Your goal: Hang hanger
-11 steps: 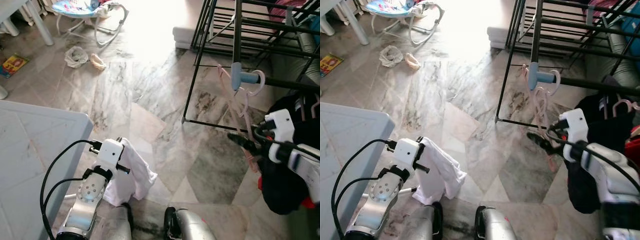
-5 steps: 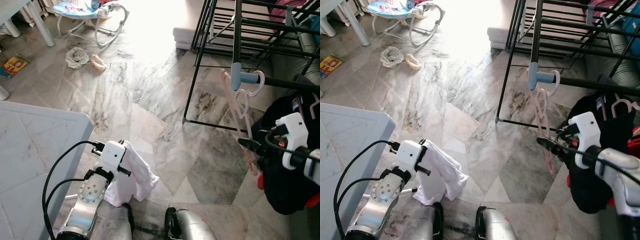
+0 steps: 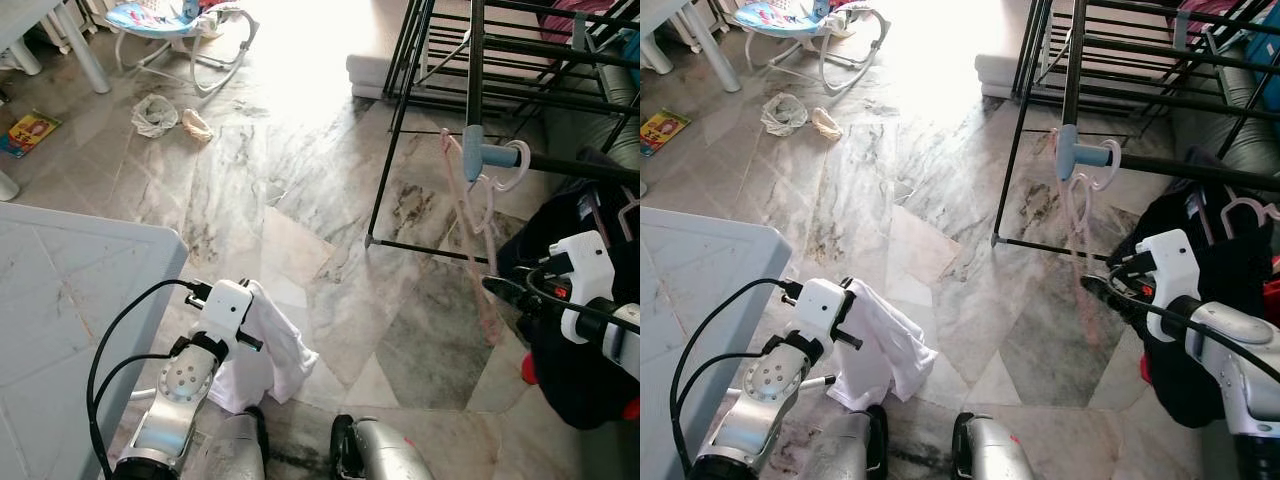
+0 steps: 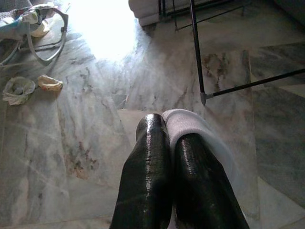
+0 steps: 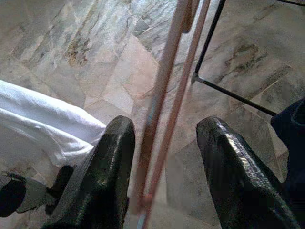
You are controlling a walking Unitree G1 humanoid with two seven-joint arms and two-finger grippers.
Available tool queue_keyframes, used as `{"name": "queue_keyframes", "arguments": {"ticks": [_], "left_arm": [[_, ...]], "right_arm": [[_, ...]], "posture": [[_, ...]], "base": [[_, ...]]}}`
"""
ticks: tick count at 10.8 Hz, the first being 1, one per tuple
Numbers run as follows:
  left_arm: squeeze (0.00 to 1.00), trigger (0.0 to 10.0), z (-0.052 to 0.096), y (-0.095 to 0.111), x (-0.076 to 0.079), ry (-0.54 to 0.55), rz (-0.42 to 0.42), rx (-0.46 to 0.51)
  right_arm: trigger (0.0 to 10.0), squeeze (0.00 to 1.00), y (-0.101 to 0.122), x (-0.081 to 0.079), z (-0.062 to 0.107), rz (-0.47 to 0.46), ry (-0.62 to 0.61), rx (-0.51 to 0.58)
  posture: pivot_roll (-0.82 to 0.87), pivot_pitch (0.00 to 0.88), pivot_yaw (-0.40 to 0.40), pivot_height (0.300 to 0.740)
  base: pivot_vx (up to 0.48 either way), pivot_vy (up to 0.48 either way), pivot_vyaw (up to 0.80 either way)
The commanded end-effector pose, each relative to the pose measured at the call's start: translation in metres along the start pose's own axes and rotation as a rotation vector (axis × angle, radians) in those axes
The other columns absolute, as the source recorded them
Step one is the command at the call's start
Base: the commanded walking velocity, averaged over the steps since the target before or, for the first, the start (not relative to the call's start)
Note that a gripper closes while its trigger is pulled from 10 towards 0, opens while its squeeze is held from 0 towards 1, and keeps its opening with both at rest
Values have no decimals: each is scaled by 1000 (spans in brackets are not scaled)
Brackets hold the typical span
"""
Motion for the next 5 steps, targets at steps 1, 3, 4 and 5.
{"name": "queue_keyframes", "arguments": {"ticks": [1, 3, 4, 5], "left_arm": [[0, 10000, 0, -1, 2, -20, -13, -1], [0, 10000, 0, -1, 3, -23, -15, -1], [0, 10000, 0, -1, 3, -24, -16, -2], [0, 10000, 0, -1, 3, -25, -18, -2]], "right_arm": [[0, 0, -2, 4, 4, -7, -27, -4], [0, 0, -4, 6, 3, -6, -35, -7], [0, 0, -4, 8, 1, -8, -44, -4], [0, 0, -4, 8, -1, -14, -46, 0]], "posture": [[-56, 186, 7, 740], [-55, 188, 8, 740], [-52, 188, 7, 740], [-52, 188, 7, 740]], "base": [[0, 0, 0], [0, 0, 0], [0, 0, 0], [0, 0, 0]]}}
Point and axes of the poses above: a point about 5 cm out from each wrist's last joint towards the gripper, its own z axis pointing back from the gripper into the wrist, its own y axis along the axis of the wrist's last joint, x = y × z, the point moved 6 cm from there along -z, pointing out of the wrist towards the gripper
